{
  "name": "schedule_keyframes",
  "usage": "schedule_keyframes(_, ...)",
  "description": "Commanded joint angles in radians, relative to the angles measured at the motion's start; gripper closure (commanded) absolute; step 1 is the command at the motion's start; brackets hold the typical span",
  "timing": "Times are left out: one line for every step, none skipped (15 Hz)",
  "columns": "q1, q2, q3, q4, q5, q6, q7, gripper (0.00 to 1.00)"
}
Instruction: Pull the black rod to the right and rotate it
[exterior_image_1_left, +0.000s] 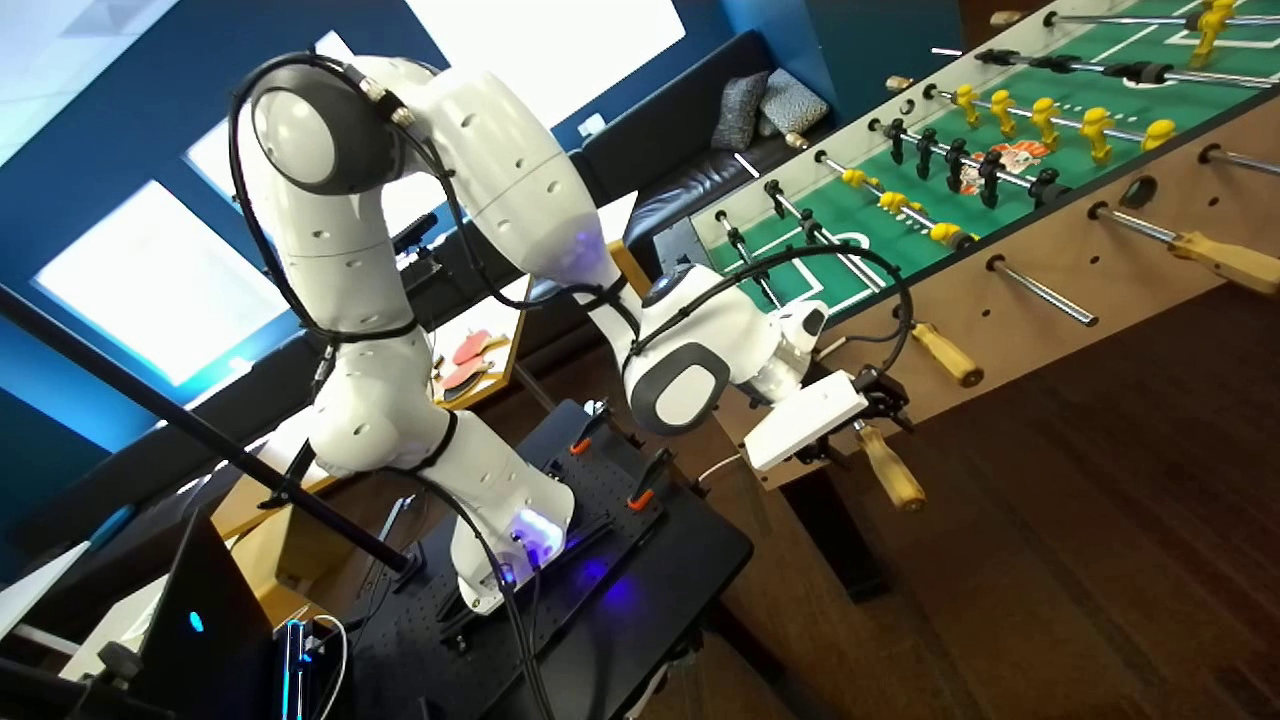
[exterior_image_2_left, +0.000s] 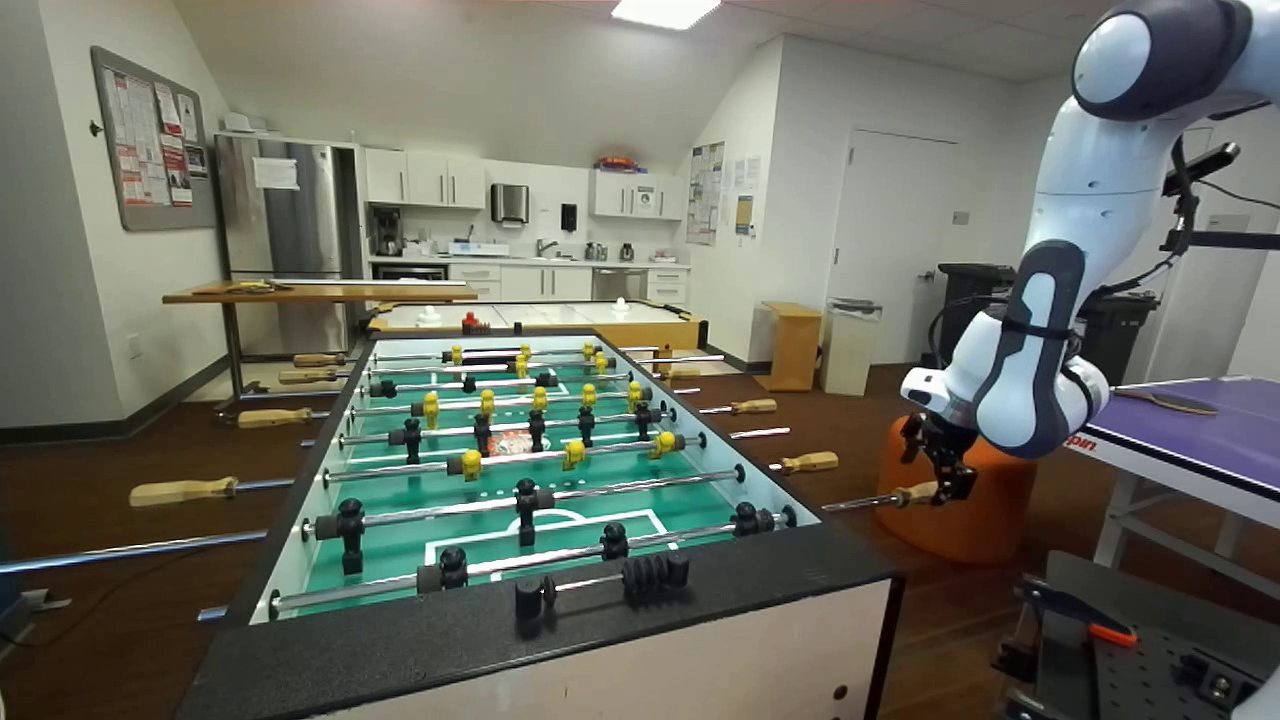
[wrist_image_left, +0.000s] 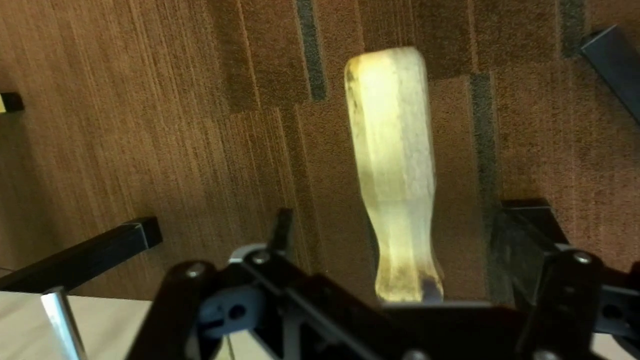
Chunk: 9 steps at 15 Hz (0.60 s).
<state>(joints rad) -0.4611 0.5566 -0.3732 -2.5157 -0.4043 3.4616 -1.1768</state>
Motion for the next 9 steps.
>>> schedule_keyframes(-0.025,0.024,0.007,0.000,-0.040,0.000,-0.005,0.00)
schedule_keyframes(-0.025,0.028,0.003,0.001,-0.041,0.000,-0.006,0.00)
schedule_keyframes(-0.013,0.034,-0.010,0.008,-0.029,-0.001,-0.003,0.00)
schedule_keyframes(-0.005,0.041,-0.019,0.012,-0.021,-0.001,-0.002,0.00)
schedule_keyframes(-0.001,0.045,-0.025,0.016,-0.015,-0.001,0.000,0.00)
schedule_keyframes(0.001,0.047,-0.030,0.020,-0.012,-0.001,0.001,0.00)
schedule_keyframes(0.001,0.051,-0.034,0.023,-0.009,-0.001,0.003,0.00)
schedule_keyframes(0.000,0.053,-0.036,0.028,-0.008,-0.001,0.005,0.00)
schedule_keyframes(0.002,0.058,-0.040,0.032,-0.006,-0.001,0.004,0.03)
